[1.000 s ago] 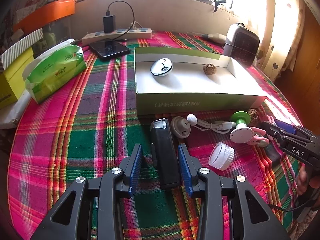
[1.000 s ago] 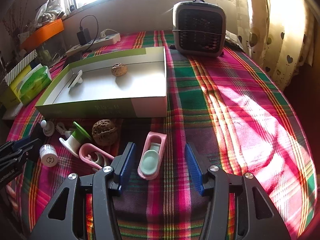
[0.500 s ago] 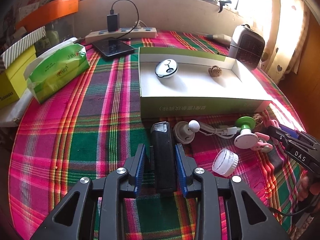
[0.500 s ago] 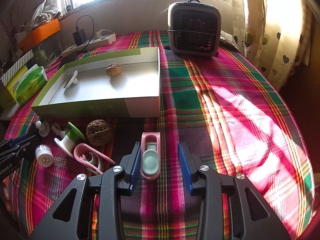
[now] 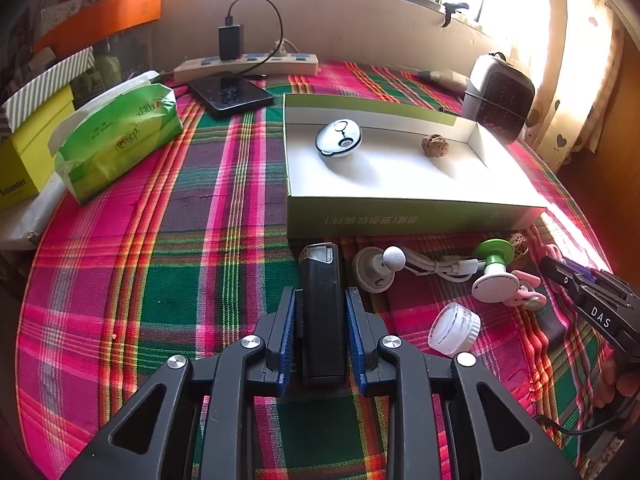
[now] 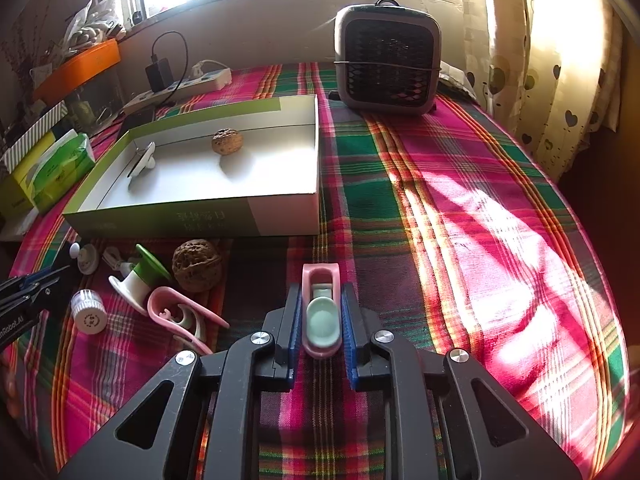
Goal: Organize objects
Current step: 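Close the left tool on the black rectangular device while the right tool grasps the pink-and-mint clip, then carry the black device with the left tool while the right tool carries the clip into the box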
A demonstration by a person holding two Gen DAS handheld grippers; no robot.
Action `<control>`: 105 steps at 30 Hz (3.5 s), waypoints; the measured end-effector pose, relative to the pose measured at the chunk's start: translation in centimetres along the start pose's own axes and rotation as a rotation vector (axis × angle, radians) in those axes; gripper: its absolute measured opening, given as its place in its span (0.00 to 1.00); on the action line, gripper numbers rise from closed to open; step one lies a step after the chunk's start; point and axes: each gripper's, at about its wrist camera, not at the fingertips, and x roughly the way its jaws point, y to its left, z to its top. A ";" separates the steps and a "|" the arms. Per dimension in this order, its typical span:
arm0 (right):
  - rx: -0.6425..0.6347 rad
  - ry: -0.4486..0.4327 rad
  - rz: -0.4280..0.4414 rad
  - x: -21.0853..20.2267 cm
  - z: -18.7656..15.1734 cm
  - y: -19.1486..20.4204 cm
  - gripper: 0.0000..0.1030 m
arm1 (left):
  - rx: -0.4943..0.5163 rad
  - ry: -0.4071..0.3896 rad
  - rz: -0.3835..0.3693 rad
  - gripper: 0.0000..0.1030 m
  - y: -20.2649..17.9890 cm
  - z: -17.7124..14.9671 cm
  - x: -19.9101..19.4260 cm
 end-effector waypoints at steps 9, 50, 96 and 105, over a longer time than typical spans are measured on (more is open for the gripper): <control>-0.005 0.000 0.009 0.0 -0.1 0.2 0.18 | -0.004 0.002 -0.002 0.21 0.1 0.0 0.0; -0.025 -0.050 0.107 -2.2 1.9 1.0 0.18 | 0.035 -0.039 -0.072 0.21 -1.3 2.9 -2.7; -0.064 0.069 0.177 7.8 13.4 1.4 0.18 | 0.108 0.086 -0.095 0.21 -6.3 13.5 8.6; -0.077 0.088 0.178 9.0 13.6 2.1 0.18 | 0.105 0.097 -0.078 0.21 -6.2 13.8 9.7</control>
